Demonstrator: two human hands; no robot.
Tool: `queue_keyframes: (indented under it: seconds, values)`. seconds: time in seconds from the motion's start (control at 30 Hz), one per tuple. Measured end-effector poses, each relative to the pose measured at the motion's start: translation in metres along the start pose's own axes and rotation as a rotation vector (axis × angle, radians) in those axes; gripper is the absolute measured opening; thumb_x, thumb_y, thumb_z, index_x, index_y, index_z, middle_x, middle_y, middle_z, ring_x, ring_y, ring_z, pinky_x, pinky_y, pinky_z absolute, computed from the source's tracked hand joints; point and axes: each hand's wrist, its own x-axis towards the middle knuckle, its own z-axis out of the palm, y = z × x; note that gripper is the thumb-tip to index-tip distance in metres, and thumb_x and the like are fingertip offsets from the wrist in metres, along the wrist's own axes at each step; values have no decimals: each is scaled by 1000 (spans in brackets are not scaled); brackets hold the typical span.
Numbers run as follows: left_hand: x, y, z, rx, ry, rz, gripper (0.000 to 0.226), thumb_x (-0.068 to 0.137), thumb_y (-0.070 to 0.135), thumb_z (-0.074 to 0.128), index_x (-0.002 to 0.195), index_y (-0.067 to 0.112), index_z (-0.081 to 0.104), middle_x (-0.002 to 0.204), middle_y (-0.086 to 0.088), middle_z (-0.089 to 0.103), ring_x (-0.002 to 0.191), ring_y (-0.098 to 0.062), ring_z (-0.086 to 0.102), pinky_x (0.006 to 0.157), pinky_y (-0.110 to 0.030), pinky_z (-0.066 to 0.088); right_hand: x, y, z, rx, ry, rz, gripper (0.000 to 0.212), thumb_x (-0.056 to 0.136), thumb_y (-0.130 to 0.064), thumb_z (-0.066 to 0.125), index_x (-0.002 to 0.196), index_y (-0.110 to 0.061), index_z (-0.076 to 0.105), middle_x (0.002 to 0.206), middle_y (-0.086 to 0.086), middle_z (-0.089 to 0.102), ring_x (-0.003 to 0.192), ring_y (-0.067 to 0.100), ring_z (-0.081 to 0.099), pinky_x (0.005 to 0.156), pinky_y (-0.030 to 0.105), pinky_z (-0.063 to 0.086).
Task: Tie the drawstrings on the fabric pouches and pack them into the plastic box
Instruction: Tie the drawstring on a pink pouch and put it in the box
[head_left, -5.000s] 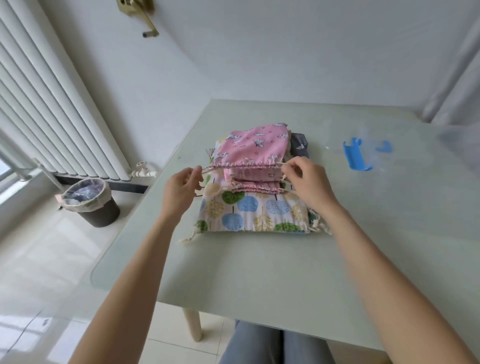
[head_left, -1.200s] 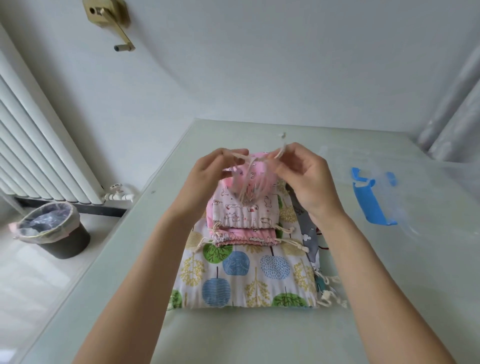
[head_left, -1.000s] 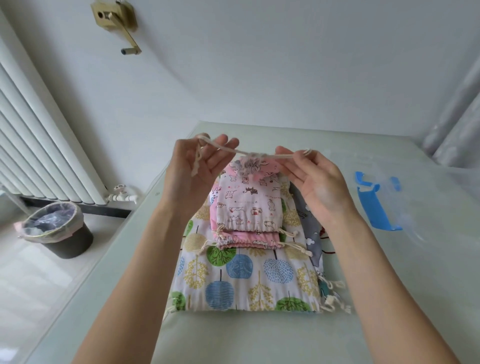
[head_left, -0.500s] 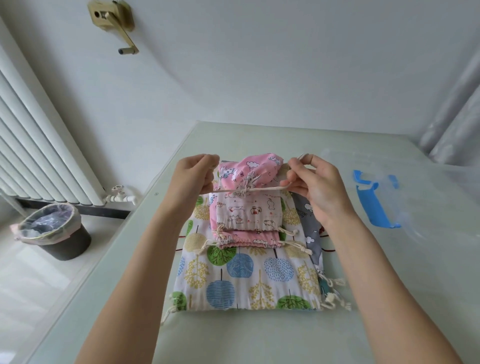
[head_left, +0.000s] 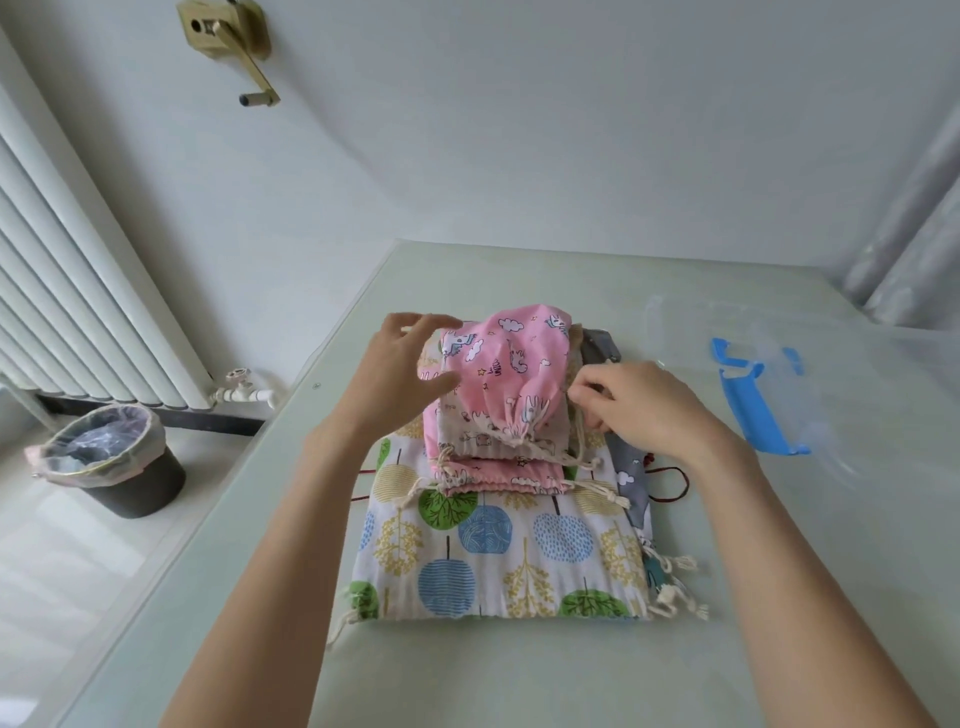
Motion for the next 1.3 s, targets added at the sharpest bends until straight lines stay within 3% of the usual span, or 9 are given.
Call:
queue_keyframes:
  seconds: [0.1, 0.27, 0.4, 0.6, 0.7, 0.83, 0.97, 1.1, 1.3]
  values:
    - [-2, 0, -9, 96, -51, 164, 20, 85, 31, 66, 105, 32, 64, 122, 2, 54, 112, -14, 50, 97, -31, 39, -8, -13, -7, -55, -137, -101, 31, 87, -50, 56, 67, -27, 64, 59, -12, 56, 58, 2, 52, 56, 24, 39]
    - [-7, 15, -3, -45, -343, 220, 13, 79, 36, 71, 86, 26, 69, 87, 16, 69, 83, 7, 60, 77, -13, 47, -6, -20, 8, -178, -219, -221, 17, 82, -40, 66, 81, -23, 70, 81, -8, 57, 83, 12, 52, 66, 29, 41]
    - [-6, 19, 8, -61, -420, 221, 17, 77, 29, 75, 90, 26, 63, 88, 13, 70, 82, 3, 64, 77, -11, 47, -11, -8, -16, 164, -113, -206, 15, 89, -36, 57, 81, -26, 65, 84, -11, 64, 79, 11, 59, 73, 29, 45]
    - [-8, 33, 10, -308, -162, 265, 11, 84, 32, 65, 87, 25, 72, 78, 10, 74, 65, -8, 66, 70, -32, 55, -13, -12, -28, 579, 137, -208, 18, 88, -29, 60, 75, -17, 63, 68, -4, 68, 56, 10, 64, 62, 22, 51]
    - [-9, 29, -5, -576, -32, 187, 16, 86, 29, 59, 81, 17, 69, 65, 6, 69, 53, -5, 57, 59, -16, 46, -13, -13, -34, 797, 291, -110, 25, 84, -34, 61, 68, -14, 60, 70, -8, 64, 52, 5, 58, 56, 20, 48]
    - [-6, 23, -7, -727, 51, 140, 26, 93, 27, 48, 77, 14, 63, 63, 3, 53, 60, -6, 56, 65, -15, 46, -13, -17, -35, 1228, 217, -144, 30, 85, -30, 54, 67, -6, 48, 96, 1, 71, 40, 4, 36, 52, 18, 46]
    - [-6, 27, 2, -521, -175, 182, 27, 92, 34, 47, 87, 16, 67, 70, 14, 59, 69, -7, 57, 74, -28, 51, -10, -19, -30, 1470, 119, -238, 22, 93, -23, 43, 79, -12, 56, 115, 9, 67, 40, 6, 23, 51, 19, 43]
    - [-12, 41, 4, -388, -388, 282, 16, 88, 32, 56, 92, 25, 69, 77, 15, 68, 74, -6, 65, 77, -22, 53, -8, -22, -22, 1183, 213, -214, 20, 96, -8, 45, 94, -15, 63, 97, 5, 70, 43, 5, 35, 47, 19, 41]
    - [-16, 41, -20, -485, -245, 346, 16, 74, 30, 69, 82, 17, 74, 69, 9, 72, 66, -5, 68, 69, -12, 48, -4, -25, -9, 755, 263, -172, 12, 94, -11, 52, 92, -18, 62, 73, 0, 67, 44, -4, 51, 47, 7, 37]
